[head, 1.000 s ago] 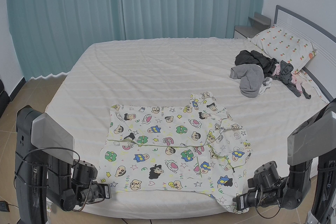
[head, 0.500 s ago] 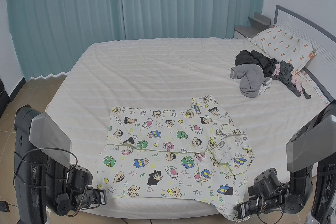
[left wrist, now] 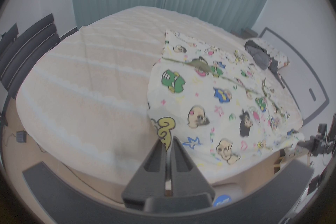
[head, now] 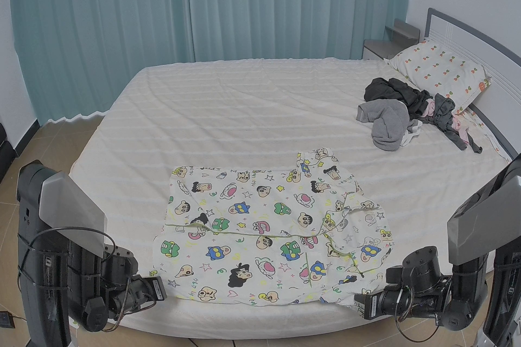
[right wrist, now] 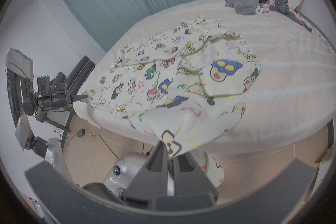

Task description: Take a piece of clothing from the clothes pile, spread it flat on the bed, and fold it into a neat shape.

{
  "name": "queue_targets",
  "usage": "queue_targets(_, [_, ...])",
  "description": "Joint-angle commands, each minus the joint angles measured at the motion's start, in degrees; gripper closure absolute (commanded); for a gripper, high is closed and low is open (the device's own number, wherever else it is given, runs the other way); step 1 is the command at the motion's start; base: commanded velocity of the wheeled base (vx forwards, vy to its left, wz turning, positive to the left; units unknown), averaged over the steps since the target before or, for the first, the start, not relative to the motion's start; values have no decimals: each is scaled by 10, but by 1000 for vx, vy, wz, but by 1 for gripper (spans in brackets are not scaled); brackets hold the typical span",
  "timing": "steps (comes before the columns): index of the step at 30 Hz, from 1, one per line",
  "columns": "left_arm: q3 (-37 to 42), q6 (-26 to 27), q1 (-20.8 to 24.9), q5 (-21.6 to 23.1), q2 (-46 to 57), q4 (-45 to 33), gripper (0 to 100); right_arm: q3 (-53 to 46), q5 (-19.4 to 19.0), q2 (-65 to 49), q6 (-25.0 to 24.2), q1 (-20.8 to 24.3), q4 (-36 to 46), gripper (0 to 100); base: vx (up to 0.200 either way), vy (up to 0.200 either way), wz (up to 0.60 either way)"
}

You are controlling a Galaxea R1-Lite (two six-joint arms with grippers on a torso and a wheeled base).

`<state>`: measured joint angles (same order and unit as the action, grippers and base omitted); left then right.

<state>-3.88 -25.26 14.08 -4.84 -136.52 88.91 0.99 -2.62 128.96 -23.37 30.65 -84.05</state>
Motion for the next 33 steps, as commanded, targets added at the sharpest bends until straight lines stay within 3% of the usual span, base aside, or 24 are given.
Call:
queue_targets(1, [-46,-11,-12,-1,20,11,100,3,2,-3,1,-25,-22,100,0,0,0])
queue_targets(5, [-93,-11,-19,-2,26,-10,100,33,4,-3,2,-48,-28,100,0,0,0])
queue_targets(11, [-174,-22,-27,0,54,-117,100,82,4,1,3,-67,-22,100,0,0,0])
queue_targets(12, [-219,-42,-27,0,70,-183,100,106,4,1,3,-74,-18,100,0,0,0])
queue_targets(14, [-239,-49,-27,0,74,-215,100,115,4,2,3,-77,-15,100,0,0,0])
queue_targets(15, [-286,-60,-27,0,77,-290,100,141,4,3,3,-82,4,100,0,0,0])
queue_targets(16, [-286,-60,-27,0,77,-290,100,141,4,3,3,-82,4,100,0,0,0])
queue_targets(17, [-326,-75,-28,1,77,-346,100,168,4,2,3,-86,33,100,0,0,0])
queue_targets(21, [-399,-110,-29,1,71,-431,100,220,-1,-2,3,-98,87,100,0,0,0])
queue_targets(25, [-448,-124,-29,2,57,-488,100,255,-2,3,4,-101,130,100,0,0,0])
queue_targets(33, [-497,-165,-34,2,23,-508,100,276,-8,20,4,-111,143,100,0,0,0])
